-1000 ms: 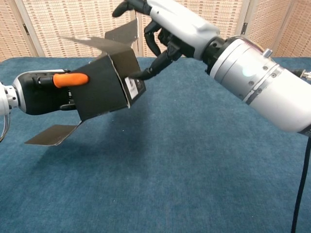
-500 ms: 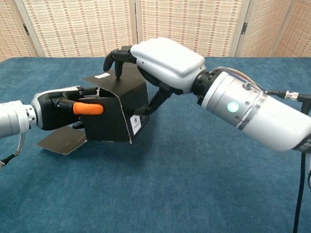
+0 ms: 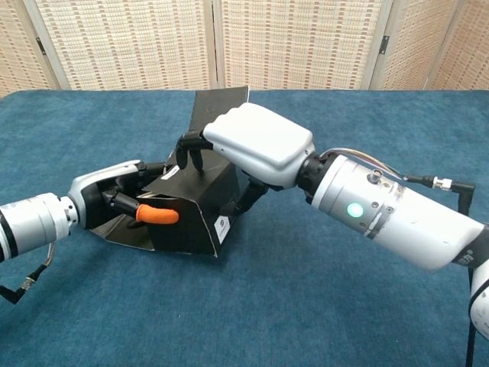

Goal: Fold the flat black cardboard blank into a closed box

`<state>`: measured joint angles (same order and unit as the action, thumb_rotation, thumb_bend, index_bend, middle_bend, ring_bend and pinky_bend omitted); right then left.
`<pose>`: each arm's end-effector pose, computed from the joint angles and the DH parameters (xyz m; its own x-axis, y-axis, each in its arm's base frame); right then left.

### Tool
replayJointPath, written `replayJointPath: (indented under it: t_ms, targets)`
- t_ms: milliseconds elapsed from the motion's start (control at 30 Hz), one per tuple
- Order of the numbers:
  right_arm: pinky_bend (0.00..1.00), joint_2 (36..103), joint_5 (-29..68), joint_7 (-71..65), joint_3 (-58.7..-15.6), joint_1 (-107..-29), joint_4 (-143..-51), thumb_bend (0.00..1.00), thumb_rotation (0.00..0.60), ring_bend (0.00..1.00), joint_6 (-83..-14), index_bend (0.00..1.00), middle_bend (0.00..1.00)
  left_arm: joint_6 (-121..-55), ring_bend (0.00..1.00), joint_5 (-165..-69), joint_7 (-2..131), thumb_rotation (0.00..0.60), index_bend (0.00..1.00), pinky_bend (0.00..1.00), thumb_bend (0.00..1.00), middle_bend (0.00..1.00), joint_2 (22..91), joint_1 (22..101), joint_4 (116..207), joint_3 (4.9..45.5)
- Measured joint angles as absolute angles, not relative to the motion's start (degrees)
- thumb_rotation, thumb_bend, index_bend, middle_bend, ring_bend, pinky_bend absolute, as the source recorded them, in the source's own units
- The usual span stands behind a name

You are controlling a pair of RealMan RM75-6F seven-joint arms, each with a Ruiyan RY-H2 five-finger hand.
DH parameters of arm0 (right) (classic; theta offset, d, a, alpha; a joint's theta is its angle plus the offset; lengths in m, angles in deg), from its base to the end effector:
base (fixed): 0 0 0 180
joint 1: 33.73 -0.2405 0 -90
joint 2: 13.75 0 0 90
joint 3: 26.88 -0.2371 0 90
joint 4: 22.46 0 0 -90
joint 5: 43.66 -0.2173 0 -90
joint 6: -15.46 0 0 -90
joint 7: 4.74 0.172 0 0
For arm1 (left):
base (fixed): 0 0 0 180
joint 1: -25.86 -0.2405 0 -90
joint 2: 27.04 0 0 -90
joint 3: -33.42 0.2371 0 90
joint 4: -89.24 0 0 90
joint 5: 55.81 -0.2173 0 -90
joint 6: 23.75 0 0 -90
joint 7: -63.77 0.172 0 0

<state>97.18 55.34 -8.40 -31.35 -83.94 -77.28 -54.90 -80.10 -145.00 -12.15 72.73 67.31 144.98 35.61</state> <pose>-0.0355 -0.3210 -0.1048 0.4186 0.0875 0.9039 -0.5036 -0.8059 0.3112 -0.1848 0.3409 -0.0886 -0.5011 0.6404 0.5820 0.7856 0.0545 0.6163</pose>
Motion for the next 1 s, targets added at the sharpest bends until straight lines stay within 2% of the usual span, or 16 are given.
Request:
replayJointPath:
  t_ms: [200, 367, 800, 1000]
  targets:
    - [1.00, 98.2, 55.7, -8.3, -30.0, -83.9, -75.1, 0.06, 0.600, 0.79, -54.1, 0.44, 0.45, -82.3, 0.60, -145.5, -5.9, 0.600, 0.29, 0.87, 0.17, 0.23, 76.3, 65.8, 140.2, 35.9]
    - [1.00, 98.2, 56.8, -9.2, -28.6, -83.9, -74.1, 0.06, 0.600, 0.79, -54.1, 0.45, 0.44, -83.6, 0.60, -146.0, -1.3, 0.600, 0.28, 0.87, 0.17, 0.23, 77.7, 65.1, 138.6, 36.0]
    - [1.00, 97.3, 57.9, -9.6, -27.5, -83.5, -74.6, 0.06, 0.600, 0.79, -55.5, 0.45, 0.43, -79.8, 0.60, -146.8, -3.1, 0.600, 0.11, 0.86, 0.17, 0.15, 72.4, 67.0, 145.2, 36.7]
    - [1.00, 96.9, 58.0, -10.2, -27.2, -83.2, -74.8, 0.06, 0.600, 0.79, -55.4, 0.45, 0.43, -78.7, 0.60, -146.9, -4.0, 0.600, 0.10, 0.86, 0.17, 0.15, 70.9, 67.7, 147.5, 36.8]
